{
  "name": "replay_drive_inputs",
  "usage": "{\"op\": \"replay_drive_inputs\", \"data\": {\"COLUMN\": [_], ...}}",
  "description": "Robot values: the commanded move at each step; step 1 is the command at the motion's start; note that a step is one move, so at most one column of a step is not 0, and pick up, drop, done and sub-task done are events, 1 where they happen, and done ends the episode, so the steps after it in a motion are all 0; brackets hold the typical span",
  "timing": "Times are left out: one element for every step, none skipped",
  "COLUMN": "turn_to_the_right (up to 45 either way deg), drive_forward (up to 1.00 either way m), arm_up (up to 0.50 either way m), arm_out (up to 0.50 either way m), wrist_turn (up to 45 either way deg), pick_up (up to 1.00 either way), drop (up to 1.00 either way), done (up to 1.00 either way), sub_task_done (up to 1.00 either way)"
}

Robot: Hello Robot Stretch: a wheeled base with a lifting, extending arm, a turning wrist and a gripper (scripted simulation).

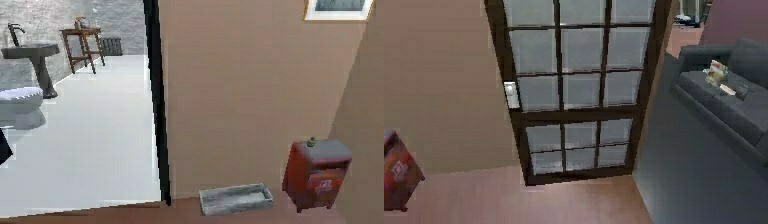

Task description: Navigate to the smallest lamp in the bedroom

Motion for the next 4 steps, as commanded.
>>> {"op": "replay_drive_inputs", "data": {"turn_to_the_right": [0.0, -45.0, -6.0, 0.0], "drive_forward": [0.50, 0.00, 0.00, 0.95], "arm_up": [0.00, 0.00, 0.00, 0.00], "arm_out": [0.00, 0.00, 0.00, 0.00], "wrist_turn": [0.0, 0.0, 0.0, 0.0], "pick_up": [0.00, 0.00, 0.00, 0.00], "drop": [0.00, 0.00, 0.00, 0.00], "done": [0.00, 0.00, 0.00, 0.00], "sub_task_done": [0.00, 0.00, 0.00, 0.00]}}
